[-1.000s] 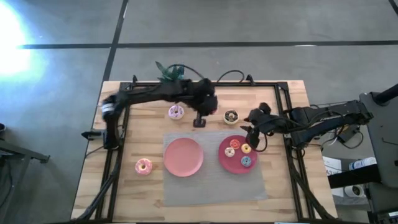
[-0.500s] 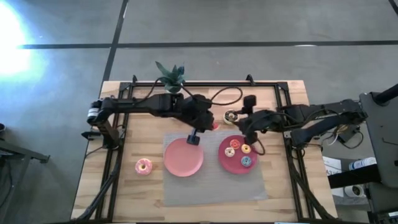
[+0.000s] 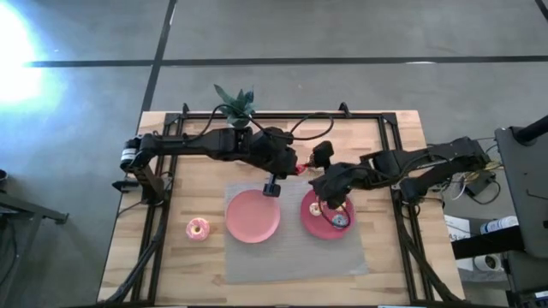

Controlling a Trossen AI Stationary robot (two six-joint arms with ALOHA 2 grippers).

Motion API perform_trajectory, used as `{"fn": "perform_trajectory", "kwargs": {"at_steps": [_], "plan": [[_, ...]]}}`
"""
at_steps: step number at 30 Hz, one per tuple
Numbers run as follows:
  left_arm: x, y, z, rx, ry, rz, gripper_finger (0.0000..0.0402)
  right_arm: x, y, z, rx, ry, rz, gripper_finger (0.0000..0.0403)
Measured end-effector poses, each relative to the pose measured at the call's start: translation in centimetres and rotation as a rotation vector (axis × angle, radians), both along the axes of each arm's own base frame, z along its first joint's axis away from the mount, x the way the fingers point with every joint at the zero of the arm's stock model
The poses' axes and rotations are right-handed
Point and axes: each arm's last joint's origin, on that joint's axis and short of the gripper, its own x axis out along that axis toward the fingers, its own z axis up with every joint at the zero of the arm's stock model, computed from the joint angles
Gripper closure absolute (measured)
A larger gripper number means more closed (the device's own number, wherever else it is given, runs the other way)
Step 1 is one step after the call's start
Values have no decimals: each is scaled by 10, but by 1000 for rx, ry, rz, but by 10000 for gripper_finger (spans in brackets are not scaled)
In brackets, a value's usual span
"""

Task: Pick & Place donuts
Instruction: Put the small red donut on the dark pink plate

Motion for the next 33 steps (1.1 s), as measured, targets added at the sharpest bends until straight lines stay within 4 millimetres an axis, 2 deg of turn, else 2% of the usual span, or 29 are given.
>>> {"fn": "perform_trajectory", "kwargs": {"at_steps": [5,16,28,33], "plan": [[1,-2,1,-15,-11,5,401,8,3,-9,-6,28,4,150],[11,-21,-15,-29,46,-31,401,9,3,-2,37,-24,-48,181],[11,-21,-13,-34,29,-9,401,6,15,-4,82,-5,3,193],[13,-21,-11,-40,8,-3,401,6,15,-4,133,-7,-3,213]]}}
